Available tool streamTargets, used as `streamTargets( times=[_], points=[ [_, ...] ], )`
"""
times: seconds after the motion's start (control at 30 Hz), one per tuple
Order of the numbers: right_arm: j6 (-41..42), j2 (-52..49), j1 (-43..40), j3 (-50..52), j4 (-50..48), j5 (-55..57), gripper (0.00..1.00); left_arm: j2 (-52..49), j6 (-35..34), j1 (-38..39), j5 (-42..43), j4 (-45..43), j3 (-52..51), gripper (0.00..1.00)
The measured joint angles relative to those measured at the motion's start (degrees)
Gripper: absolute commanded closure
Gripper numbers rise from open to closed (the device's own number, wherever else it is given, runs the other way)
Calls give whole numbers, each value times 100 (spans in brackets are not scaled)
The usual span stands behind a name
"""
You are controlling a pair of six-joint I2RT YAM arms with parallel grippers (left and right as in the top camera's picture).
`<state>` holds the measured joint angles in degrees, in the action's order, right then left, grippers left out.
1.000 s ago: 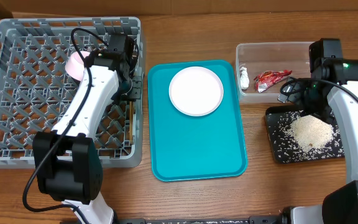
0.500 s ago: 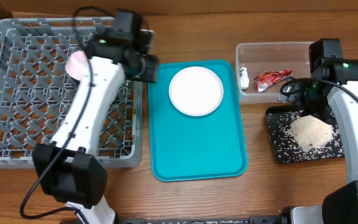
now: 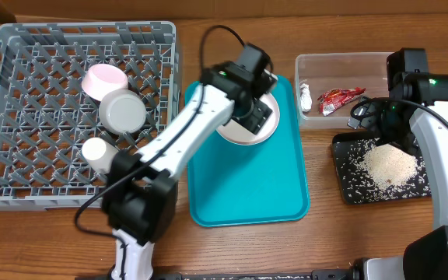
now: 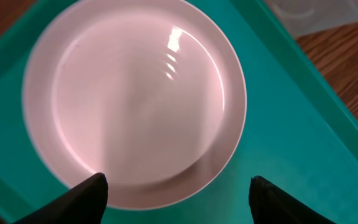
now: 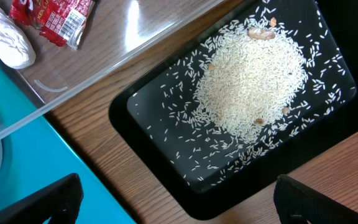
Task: Sort waste into correct bins and load items into the dishwasher
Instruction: 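Grasp the rim of the white plate on the teal tray with the left gripper, then carry the white plate into the dish rack and stand it upright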
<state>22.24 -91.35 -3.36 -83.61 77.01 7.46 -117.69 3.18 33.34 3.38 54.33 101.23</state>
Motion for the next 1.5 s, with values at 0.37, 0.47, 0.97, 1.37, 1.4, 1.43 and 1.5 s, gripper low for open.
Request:
streamTargets(
  times=[0.37,0.47,0.97,1.37,1.4,1.43,1.5],
  points=[
    [0,0,0,0,-2,-2,0,-1117,52,385,-59,-7,-2,51],
    [-2,0,2,0,-2,-2,0,-1161,87,409,-79,42,0,77],
    [2,0,0,0,2,0,0,-1143,-94,417,-195,413,219,96],
    [2,0,0,0,0,2,0,-31,-431,83,-26,1384,1360,96],
    [-2,0,0,0,0,0,0,155,-455,-31,68,1390,1390,96],
    [0,0,0,0,-2,0,0,326,-463,-164,166,1414,1425,96],
    [-2,0,2,0,0,0,0,673,-472,-590,520,1497,1475,96]
  ],
)
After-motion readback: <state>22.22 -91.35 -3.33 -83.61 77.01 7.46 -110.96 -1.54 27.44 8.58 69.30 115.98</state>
